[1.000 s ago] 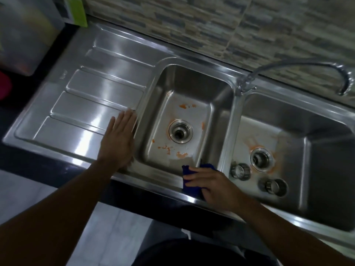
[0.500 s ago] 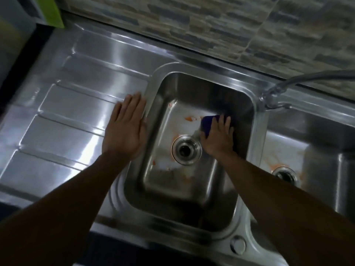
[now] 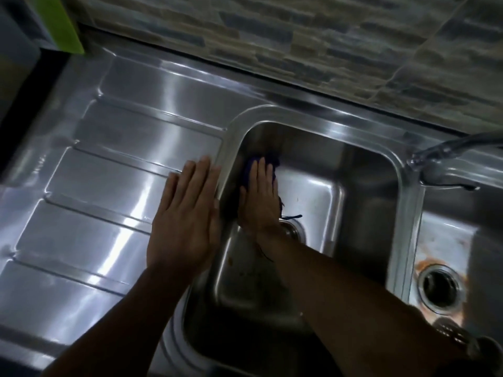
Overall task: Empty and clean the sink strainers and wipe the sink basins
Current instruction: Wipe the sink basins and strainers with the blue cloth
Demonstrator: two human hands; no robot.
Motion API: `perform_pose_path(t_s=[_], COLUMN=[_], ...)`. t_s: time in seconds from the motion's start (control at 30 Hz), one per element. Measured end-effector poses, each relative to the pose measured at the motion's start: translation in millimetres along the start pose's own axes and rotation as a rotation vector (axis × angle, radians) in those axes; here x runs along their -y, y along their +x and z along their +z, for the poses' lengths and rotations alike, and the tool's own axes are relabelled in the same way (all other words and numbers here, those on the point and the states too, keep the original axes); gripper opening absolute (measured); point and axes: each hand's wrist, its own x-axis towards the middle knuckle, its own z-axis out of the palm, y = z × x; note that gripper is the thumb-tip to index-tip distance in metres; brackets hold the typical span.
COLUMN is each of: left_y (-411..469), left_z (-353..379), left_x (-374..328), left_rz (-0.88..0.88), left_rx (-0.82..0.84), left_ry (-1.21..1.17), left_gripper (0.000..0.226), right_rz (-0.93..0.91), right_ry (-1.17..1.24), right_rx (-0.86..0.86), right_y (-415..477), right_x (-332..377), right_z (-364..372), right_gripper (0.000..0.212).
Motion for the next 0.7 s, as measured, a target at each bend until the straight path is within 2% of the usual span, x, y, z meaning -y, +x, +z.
perform_pose_path(t_s=[0.1, 0.13, 0.23, 0.33, 0.43, 0.5, 0.6, 0.7], left_y=[-0.3, -0.1, -0.6, -0.2, 0.5, 0.7, 0.9, 0.3], left_z=[-1.4, -1.2, -0.4, -2.0, -2.9, -2.8, -2.4, -1.7], left_x=[-0.5, -0.7, -1.6, -2.2, -2.7, -2.4, -1.7, -1.9], left_rz=[0.003, 0.002, -0.004, -0.022, -0.041, -0.044, -0.036, -0.025], left_rx=[-0.002, -0.008, -0.022, -0.009, 0.021, 0.027, 0.025, 0.024], left_ry=[-0.019, -0.026, -0.029, -0.040, -0.034, -0.033, -0.020, -0.011], left_gripper=[0.054, 0.054, 0.054, 0.055, 0.057, 0.057, 0.060, 0.058], right_rz=[-0.141, -0.103, 0.215, 0.348, 0.497, 0.388, 0.013, -0.049], right_ry=[-0.176, -0.260, -0.322, -0.308, -0.173, -0.158, -0.096, 0.039], right_rx=[0.048, 0.052, 0.021, 0.004, -0.070, -0.043, 0.048, 0.121], right_y=[-9.4, -15.8, -40.5, -47.1, -26.0, -16.3, -8.8, -15.3], right_x=[-37.8, -54.1, -94.4, -97.2, -63.5, -40.7, -16.4, -2.8], right_z=[-16.6, -21.3, -40.5, -47.3, -36.9, -23.5, -2.3, 1.9], right_gripper=[0.067, 0.070, 0.078, 0.079, 0.073, 0.070, 0.081, 0.079])
